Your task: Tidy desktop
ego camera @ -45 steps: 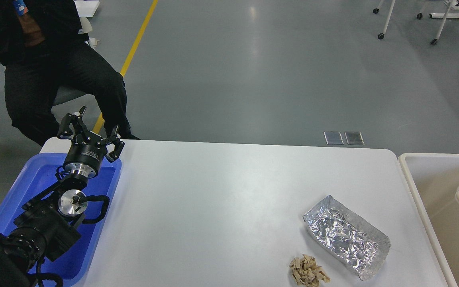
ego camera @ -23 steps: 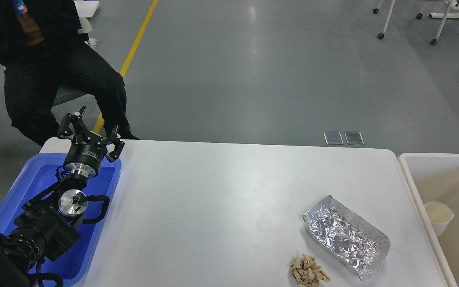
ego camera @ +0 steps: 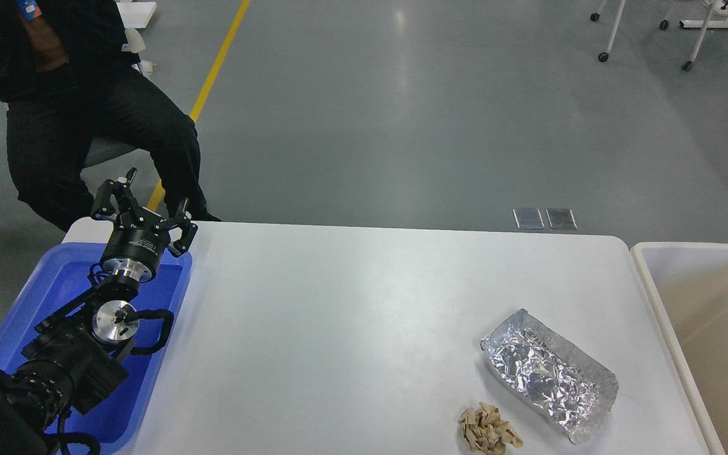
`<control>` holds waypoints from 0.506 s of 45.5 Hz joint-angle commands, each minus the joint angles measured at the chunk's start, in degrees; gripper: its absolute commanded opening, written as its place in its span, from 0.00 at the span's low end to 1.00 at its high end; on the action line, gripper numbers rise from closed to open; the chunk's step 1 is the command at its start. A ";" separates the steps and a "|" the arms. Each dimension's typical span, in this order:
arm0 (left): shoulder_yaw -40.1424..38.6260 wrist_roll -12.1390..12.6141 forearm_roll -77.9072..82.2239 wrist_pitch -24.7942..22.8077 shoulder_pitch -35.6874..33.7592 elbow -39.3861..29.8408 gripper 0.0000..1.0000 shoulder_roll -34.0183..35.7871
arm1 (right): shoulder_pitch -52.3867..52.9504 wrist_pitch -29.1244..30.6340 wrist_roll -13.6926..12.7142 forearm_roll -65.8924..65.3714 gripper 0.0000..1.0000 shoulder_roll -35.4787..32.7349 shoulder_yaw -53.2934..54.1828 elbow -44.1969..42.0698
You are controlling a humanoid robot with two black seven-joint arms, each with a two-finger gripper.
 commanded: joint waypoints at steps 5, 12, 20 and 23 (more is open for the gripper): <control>0.00 0.00 -0.01 0.00 0.03 0.00 1.00 0.00 | 8.48 1.05 -0.36 0.22 0.99 -0.06 23.47 10.76; 0.00 0.00 -0.01 0.00 -0.06 0.00 1.00 0.00 | 8.57 1.05 -0.54 4.96 1.00 0.03 30.25 20.70; 0.00 0.00 -0.01 0.00 0.03 0.00 1.00 0.00 | 10.94 1.22 -0.54 14.71 1.00 0.38 32.27 27.64; 0.00 0.00 -0.01 0.00 -0.06 0.00 1.00 0.00 | 11.47 1.92 -0.45 16.04 1.00 1.60 32.36 28.79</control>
